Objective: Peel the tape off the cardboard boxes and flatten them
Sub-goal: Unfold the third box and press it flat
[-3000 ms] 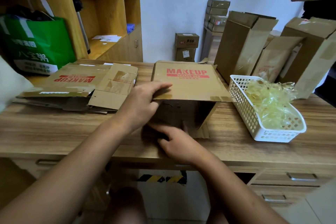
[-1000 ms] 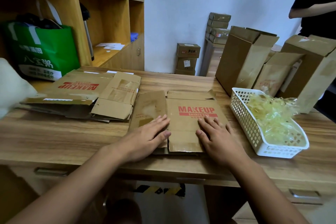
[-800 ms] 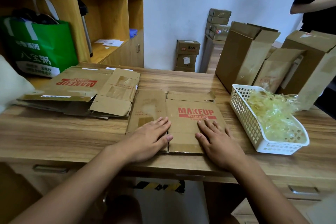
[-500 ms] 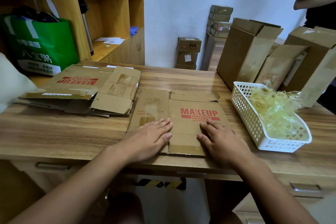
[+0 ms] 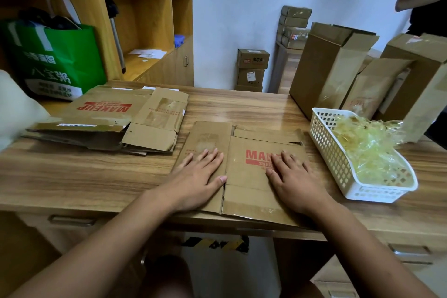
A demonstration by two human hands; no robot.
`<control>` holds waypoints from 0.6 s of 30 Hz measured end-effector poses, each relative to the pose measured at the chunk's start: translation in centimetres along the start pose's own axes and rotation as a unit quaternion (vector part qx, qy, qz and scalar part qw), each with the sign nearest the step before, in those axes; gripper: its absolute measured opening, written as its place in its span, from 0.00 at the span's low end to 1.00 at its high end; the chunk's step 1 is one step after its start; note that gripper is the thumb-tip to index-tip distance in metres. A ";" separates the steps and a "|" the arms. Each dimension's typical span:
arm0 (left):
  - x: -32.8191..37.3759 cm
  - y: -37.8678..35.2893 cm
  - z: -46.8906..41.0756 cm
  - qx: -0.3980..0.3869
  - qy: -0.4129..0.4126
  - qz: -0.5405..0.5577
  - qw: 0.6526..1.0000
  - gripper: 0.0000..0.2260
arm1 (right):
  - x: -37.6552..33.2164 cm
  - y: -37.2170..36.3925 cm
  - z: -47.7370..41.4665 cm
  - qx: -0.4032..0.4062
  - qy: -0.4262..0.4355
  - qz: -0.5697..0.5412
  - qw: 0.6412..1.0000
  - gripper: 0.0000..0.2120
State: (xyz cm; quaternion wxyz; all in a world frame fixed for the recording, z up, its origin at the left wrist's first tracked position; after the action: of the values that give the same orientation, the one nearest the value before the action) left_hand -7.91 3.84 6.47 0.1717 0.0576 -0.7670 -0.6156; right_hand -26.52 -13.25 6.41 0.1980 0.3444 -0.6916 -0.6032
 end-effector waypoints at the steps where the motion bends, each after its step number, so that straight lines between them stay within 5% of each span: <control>1: -0.1 -0.2 0.0 0.000 0.001 -0.007 1.000 0.29 | 0.1 -0.3 0.0 -0.002 0.001 0.001 1.000 0.31; 18: -0.3 -0.8 0.0 0.026 0.010 -0.007 1.000 0.36 | 0.0 -0.2 0.2 -0.004 -0.001 -0.003 1.000 0.31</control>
State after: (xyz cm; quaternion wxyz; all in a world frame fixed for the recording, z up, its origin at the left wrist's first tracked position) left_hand -7.72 3.74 5.62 0.1738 0.0737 -0.7803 -0.5963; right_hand -26.63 -13.16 6.16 0.1969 0.3453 -0.6882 -0.6070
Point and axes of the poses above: each hand's wrist, its own z-axis away from the middle knuckle, its own y-axis out of the back of the hand, x = y × z, the point moved 4 cm from there along -z, towards the middle knuckle, and after that the axes turned 13 degrees about x, right-handed, at the moved point
